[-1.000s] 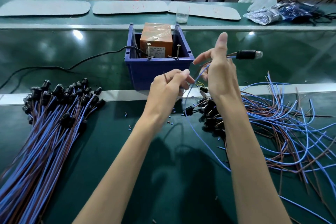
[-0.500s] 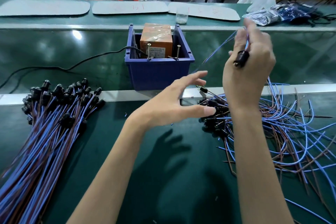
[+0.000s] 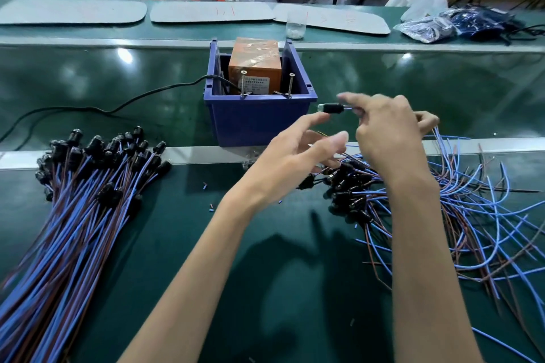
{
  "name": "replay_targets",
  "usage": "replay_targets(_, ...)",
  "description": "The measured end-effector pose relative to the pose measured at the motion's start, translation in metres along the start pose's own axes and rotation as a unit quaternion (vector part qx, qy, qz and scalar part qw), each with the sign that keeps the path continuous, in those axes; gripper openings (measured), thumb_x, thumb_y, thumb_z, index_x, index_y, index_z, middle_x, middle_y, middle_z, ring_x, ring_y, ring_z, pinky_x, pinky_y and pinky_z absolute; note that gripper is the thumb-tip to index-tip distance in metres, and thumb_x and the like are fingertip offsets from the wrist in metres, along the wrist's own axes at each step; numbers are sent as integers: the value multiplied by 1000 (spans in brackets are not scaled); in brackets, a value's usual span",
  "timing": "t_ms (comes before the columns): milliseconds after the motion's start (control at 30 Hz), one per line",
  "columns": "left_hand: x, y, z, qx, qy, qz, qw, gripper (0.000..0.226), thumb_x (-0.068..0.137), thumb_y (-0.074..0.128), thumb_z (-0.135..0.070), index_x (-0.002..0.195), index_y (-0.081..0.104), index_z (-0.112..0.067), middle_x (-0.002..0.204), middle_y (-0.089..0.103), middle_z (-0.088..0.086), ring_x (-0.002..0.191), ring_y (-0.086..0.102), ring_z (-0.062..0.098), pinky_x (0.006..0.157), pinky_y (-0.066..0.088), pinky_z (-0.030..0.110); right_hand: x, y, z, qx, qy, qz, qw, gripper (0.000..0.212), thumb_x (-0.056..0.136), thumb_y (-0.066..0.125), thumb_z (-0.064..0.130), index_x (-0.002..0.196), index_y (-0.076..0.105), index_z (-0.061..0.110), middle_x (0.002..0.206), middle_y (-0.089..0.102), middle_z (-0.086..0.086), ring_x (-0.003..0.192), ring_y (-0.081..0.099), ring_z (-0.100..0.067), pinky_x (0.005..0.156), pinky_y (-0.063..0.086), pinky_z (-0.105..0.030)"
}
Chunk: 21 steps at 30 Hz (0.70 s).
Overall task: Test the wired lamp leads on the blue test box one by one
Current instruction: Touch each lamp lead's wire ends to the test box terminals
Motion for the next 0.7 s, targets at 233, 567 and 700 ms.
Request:
replay_targets(233, 9, 2, 10, 58, 22, -180, 982, 25, 91, 63, -34, 113, 60, -22, 80, 69, -5, 68, 62, 10, 72, 50, 27, -4, -8, 3, -44, -57, 77, 994, 46, 90, 53, 8, 104, 69, 49, 98, 40, 13, 95, 18, -13, 70, 8, -33)
replay_targets(567, 4, 5, 8, 41, 46, -123, 991, 27, 87, 70, -25, 114, 70, -23, 89, 76, -3, 84, 69, 4, 85, 53, 24, -10, -24, 4, 16, -88, 18, 996, 41, 90, 57, 4, 91, 75, 40, 92, 51, 15, 104, 33, -16, 69, 4, -30)
replay_targets(700, 6, 6, 14, 30, 51, -166, 984, 14, 85, 72, -17, 98, 76, -15, 82, 75, 0, 68, 63, -1, 76, 52, 22, -10, -25, 2, 42, -45, -27, 998, 39, 88, 54, 4, 93, 75, 37, 98, 60, 10, 104, 48, -15, 72, 9, -32)
Point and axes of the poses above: each hand's wrist, its own x-axis towards the middle knuckle, its own y-axis out of the palm, z = x × y, the point moved 1 cm from there along x, towards the middle knuckle
